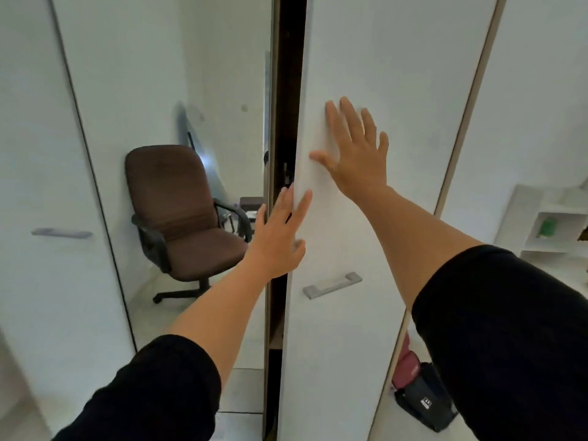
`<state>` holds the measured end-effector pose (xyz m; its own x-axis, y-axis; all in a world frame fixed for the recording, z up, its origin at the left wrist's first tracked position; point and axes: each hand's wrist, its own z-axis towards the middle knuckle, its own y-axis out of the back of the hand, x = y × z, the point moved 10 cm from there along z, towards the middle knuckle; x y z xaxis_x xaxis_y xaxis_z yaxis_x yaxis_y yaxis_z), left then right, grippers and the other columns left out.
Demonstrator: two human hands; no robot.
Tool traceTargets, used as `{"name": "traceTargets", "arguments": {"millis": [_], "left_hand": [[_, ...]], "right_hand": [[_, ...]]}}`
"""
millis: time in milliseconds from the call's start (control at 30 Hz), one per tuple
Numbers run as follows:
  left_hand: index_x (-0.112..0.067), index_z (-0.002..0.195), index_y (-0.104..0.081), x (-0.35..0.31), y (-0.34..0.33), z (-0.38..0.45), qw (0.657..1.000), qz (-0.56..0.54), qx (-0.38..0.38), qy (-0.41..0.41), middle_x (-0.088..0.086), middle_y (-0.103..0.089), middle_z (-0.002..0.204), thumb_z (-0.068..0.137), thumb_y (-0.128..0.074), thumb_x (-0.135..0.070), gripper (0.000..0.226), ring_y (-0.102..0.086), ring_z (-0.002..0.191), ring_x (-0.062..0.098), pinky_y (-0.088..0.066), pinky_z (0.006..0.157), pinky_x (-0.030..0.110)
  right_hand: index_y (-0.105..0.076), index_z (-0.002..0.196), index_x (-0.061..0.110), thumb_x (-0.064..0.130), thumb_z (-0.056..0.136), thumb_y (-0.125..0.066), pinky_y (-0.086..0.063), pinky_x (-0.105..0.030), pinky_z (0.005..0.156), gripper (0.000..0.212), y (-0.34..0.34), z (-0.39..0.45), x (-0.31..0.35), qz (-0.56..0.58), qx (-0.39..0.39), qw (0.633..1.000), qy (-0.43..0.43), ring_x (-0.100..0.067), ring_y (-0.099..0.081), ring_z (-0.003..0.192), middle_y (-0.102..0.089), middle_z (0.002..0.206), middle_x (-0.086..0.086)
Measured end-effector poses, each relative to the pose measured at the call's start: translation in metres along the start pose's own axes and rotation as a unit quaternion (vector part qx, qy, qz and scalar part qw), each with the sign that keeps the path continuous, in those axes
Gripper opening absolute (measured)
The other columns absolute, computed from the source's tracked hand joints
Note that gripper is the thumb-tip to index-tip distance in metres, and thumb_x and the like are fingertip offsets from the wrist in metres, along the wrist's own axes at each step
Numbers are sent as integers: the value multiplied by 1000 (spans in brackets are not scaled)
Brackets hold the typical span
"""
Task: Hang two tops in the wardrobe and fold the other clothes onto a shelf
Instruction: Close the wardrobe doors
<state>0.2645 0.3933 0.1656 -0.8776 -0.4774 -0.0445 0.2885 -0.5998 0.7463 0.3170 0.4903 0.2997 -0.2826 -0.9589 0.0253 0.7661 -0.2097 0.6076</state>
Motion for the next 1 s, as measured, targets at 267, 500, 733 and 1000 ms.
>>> {"name": "traceTargets", "arguments": {"millis": [267,500,733,1000], "left_hand": [[-23,146,21,65,-44,55,978,171,-20,114,9,21,157,88,-60,-39,101,27,140,24,-1,113,56],[-11,146,23,101,-83,99,958,244,4,148,8,22,157,87,-63,-37,107,14,145,30,-5,113,58],[-12,146,21,125,-108,117,959,249,-18,133,8,16,158,82,-68,-37,112,17,143,27,-9,112,59],[-18,143,30,124,-104,107,966,216,9,141,-1,32,152,85,-66,-34,113,25,141,23,-4,113,60]], "right_hand": [[0,152,27,49,89,-53,0,-59,113,85,-77,60,2,-88,-1,993,80,-28,6,147,4,160,5],[-1,152,29,43,91,-54,-1,-63,111,81,-134,96,-10,-61,-1,995,82,-28,7,147,4,160,5],[-9,152,26,39,90,-54,3,-65,109,77,-160,108,-15,-45,-43,993,100,-32,0,147,-5,161,1],[-8,152,27,33,93,-52,-3,-60,112,74,-165,91,-9,-30,-33,998,47,-28,3,148,-1,161,2]]}}
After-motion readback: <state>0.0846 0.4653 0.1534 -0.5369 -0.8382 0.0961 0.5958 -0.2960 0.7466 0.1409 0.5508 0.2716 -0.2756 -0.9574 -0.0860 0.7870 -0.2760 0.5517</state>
